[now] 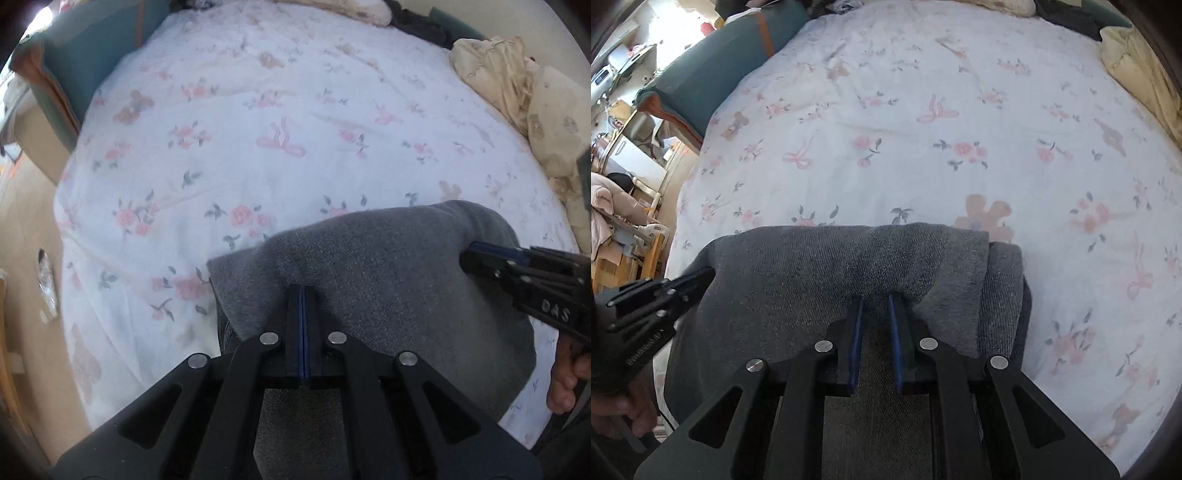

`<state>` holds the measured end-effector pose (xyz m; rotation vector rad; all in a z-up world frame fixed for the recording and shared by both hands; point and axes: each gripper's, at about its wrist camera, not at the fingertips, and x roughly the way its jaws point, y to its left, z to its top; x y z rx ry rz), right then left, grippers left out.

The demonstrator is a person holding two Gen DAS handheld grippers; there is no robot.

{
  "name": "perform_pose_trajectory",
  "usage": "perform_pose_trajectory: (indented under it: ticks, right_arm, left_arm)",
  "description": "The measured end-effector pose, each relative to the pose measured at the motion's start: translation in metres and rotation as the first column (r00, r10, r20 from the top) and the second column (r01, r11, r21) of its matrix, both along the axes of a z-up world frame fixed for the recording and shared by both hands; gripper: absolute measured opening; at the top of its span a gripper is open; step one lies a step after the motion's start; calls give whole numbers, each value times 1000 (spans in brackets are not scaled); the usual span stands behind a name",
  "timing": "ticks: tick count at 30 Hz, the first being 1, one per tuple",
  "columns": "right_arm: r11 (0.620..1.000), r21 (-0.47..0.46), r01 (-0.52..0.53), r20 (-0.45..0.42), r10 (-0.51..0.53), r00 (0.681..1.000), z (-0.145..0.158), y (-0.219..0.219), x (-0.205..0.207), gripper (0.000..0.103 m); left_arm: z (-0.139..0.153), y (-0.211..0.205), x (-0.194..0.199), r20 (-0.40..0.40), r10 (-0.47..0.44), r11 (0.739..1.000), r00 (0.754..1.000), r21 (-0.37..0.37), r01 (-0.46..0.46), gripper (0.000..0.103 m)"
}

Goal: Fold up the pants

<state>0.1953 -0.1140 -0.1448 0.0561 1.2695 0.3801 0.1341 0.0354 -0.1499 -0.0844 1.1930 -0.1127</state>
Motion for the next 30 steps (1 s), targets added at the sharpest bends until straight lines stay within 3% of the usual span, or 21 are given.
perform_pose_trajectory:
  ticks: [5, 8, 10, 13, 14, 15, 16, 17, 18, 19, 21, 23, 26, 28, 29, 30]
  right_arm:
    - [998, 62, 22, -64, -18, 998, -12, -6, 8, 11]
    - [998, 67, 8, -38, -6, 999, -6, -9, 2, 10]
    - [993, 117, 20, -19, -18, 1000, 5, -19, -3, 10]
    - [970, 234, 59, -11, -58, 998, 29, -42, -9, 26]
    - [958, 275, 78, 19, -86, 996, 43, -56, -15, 49]
    - [951, 295, 91, 39, -107, 993, 50, -65, -19, 63]
    - [939, 324, 117, 69, -147, 987, 59, -81, -26, 86]
    - [932, 335, 137, 76, -171, 982, 61, -90, -30, 93]
    - [927, 339, 161, 68, -195, 978, 60, -99, -32, 94]
    - [923, 337, 187, 48, -215, 976, 54, -108, -34, 94]
    - [918, 319, 235, -24, -240, 970, 31, -118, -36, 94]
    - [912, 318, 259, -139, -225, 964, -1, -116, -35, 94]
    - [923, 315, 219, -234, -147, 961, -36, -94, -33, 94]
    - [946, 278, 166, -241, -98, 966, -50, -76, -37, 97]
    - [959, 258, 120, -195, -70, 978, -49, -65, -39, 102]
    - [966, 243, 82, -174, -39, 984, -46, -56, -40, 102]
  left_arm:
    - [-8, 1, 6, -11, -18, 1000, 1000, 17, 18, 1]
    - [-3, 5, 9, -23, 15, 1000, 1000, -12, -15, 1]
    - [6, 8, 4, -12, 35, 999, 999, -40, -36, 1]
    - [23, 22, -6, -2, 81, 988, 997, -130, -81, 3]
    - [31, 28, -11, 3, 91, 982, 996, -167, -89, 14]
    - [38, 33, -16, 12, 102, 977, 995, -189, -98, 33]
    - [43, 38, -21, 23, 120, 974, 993, -194, -113, 47]
    - [47, 44, -27, 39, 145, 971, 989, -196, -135, 77]
    - [48, 49, -33, 56, 174, 968, 983, -192, -161, 100]
    - [45, 54, -38, 62, 203, 964, 977, -189, -188, 102]
    - [27, 59, -41, -6, 216, 953, 976, -217, -212, 102]
    - [-2, 58, -40, -133, 178, 927, 975, -311, -211, 102]
    - [-28, 46, -42, -174, 102, 920, 979, -358, -159, 103]
    - [-40, 40, -37, -206, 51, 923, 977, -364, -124, 103]
    - [-43, 40, -36, -214, 47, 917, 976, -379, -127, 103]
    - [-43, 39, -34, -207, 43, 914, 977, -387, -122, 97]
